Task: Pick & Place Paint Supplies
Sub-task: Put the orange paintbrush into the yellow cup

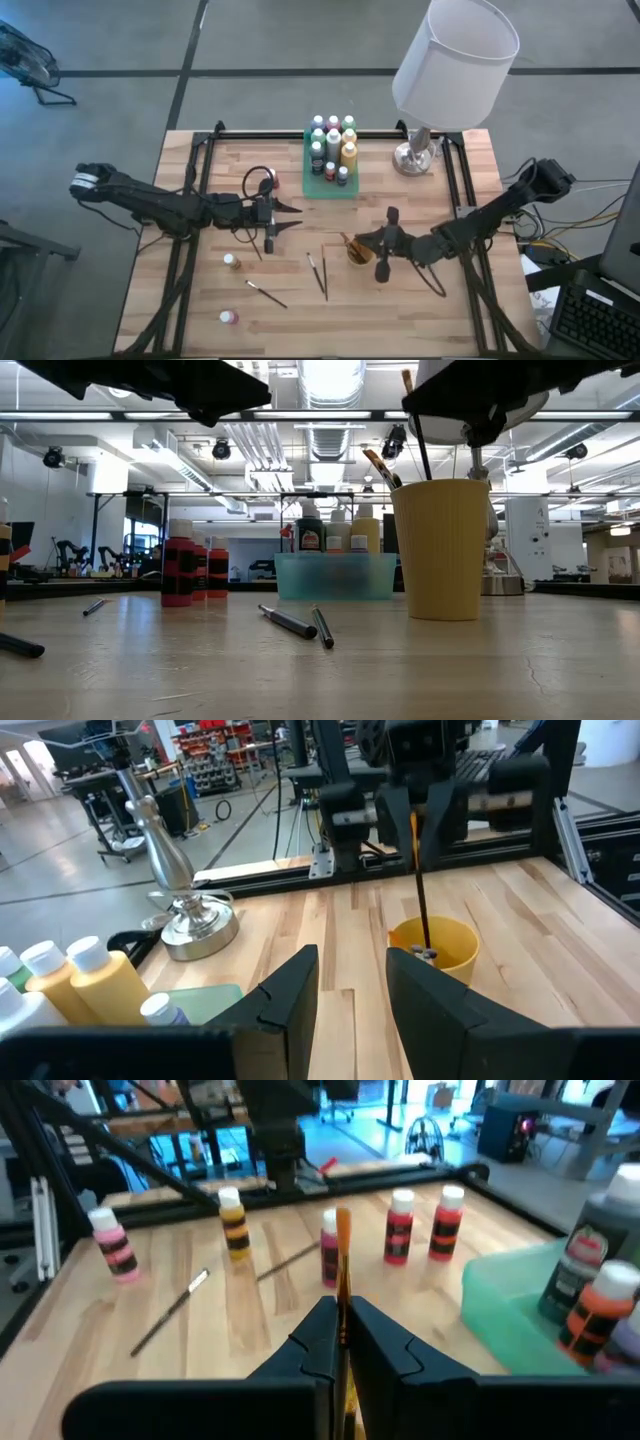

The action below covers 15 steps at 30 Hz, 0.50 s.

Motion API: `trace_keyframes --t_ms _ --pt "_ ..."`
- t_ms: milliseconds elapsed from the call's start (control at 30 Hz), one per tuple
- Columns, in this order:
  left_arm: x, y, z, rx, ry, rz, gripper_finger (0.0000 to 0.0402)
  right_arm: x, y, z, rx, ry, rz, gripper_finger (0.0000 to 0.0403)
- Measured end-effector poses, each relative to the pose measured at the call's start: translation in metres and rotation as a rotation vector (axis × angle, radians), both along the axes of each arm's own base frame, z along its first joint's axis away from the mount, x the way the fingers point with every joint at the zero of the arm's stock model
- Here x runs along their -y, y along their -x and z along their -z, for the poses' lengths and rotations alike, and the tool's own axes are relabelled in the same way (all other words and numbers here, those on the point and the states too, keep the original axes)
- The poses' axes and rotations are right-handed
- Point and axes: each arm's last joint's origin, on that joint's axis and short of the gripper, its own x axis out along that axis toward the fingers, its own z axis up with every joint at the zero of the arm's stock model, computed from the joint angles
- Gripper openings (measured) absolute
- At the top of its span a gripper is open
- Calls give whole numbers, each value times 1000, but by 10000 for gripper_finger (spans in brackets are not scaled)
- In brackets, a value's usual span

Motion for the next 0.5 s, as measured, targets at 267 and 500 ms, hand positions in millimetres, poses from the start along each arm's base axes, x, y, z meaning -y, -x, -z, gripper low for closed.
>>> trace_keyframes --t_ms 267,500 --pt "0 0 0 1 3 0 126 -4 -9 22 -38 -27 14 13" --pt "0 0 0 1 6 1 126 -6 -11 34 -65 -52 27 13"
